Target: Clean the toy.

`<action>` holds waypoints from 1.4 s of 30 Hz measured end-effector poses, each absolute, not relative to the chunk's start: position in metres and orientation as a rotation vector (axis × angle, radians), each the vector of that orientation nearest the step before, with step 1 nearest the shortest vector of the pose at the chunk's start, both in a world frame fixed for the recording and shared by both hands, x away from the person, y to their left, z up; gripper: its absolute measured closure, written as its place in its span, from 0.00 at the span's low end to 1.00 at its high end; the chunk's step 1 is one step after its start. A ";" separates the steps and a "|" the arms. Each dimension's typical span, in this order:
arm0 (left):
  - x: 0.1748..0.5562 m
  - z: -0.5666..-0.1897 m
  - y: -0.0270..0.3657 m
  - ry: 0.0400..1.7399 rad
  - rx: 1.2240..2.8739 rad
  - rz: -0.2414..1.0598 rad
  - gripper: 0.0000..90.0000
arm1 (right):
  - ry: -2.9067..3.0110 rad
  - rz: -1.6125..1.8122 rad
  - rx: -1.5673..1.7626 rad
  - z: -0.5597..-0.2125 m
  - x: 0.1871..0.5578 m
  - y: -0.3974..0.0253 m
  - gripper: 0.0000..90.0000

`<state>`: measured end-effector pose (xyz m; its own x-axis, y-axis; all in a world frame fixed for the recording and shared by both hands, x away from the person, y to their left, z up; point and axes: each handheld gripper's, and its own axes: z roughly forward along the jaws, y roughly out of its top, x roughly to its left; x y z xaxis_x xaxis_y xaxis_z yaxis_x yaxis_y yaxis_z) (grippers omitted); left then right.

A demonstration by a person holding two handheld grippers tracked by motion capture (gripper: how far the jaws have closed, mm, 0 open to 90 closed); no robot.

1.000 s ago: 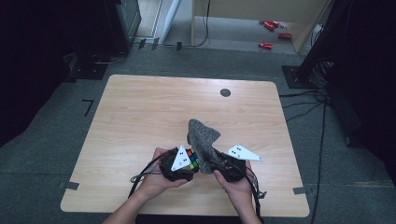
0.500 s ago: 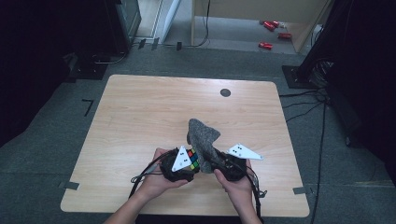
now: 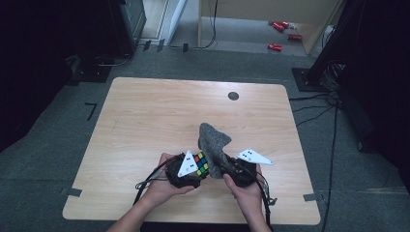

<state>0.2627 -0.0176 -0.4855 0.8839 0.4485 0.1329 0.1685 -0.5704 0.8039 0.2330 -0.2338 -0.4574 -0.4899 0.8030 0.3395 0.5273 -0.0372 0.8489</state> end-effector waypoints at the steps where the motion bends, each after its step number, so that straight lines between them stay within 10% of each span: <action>1: 0.261 -0.487 -0.020 0.435 2.185 0.416 0.39 | 2.001 1.545 1.370 -0.453 0.229 -0.226 0.73; 42: 0.267 -0.481 -0.011 0.452 2.154 0.404 0.39 | 1.931 1.523 1.404 -0.456 0.228 -0.228 0.73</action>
<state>0.2668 -0.0110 -0.4812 0.8814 0.4562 0.1224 0.1728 -0.5526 0.8153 0.2279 -0.2278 -0.4559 -0.4723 0.8242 0.3124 0.4959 -0.0445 0.8673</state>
